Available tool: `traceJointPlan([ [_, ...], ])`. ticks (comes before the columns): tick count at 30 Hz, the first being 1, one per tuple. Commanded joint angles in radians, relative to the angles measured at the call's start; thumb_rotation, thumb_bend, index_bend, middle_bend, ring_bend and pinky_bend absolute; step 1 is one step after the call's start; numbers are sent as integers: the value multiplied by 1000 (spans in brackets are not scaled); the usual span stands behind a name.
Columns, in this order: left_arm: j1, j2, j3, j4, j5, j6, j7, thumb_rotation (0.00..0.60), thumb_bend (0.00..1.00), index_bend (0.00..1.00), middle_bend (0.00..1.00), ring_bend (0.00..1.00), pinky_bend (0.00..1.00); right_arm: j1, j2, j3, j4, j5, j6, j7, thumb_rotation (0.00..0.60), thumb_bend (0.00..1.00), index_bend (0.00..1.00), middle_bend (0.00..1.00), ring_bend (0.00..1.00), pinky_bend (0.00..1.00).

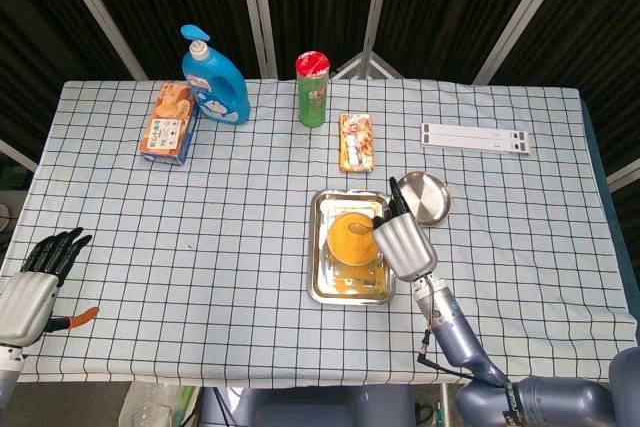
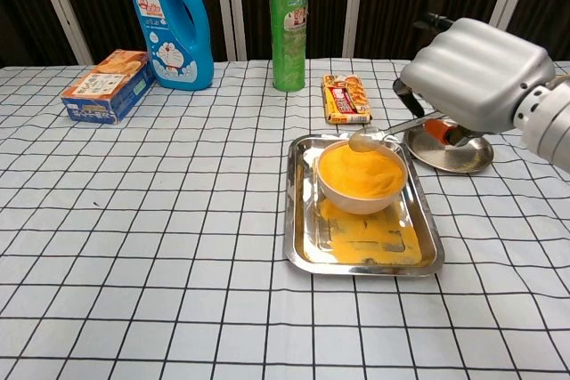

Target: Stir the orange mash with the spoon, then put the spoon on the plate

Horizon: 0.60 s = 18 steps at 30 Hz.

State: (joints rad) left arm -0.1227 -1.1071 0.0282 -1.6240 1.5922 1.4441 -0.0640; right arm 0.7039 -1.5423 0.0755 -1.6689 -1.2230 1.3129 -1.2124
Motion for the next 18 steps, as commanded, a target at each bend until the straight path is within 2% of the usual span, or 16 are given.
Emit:
traceJointPlan([
  [1, 0, 0, 0, 0, 0, -1, -1, 600, 0, 0, 0, 0, 0, 25, 6, -22, 10, -24, -18, -103, 600, 714, 720, 667, 368, 0],
  [7, -2, 1, 1, 2, 2, -3, -5, 600, 0, 0, 0, 0, 0, 40, -13, -12, -15, -7, -27, -182, 600, 716, 724, 671, 369, 0],
  [18, -2, 2, 2, 2, 3, -3, -9, 600, 0, 0, 0, 0, 0, 53, -17, -50, -43, -43, -62, -248, 600, 721, 740, 681, 374, 0],
])
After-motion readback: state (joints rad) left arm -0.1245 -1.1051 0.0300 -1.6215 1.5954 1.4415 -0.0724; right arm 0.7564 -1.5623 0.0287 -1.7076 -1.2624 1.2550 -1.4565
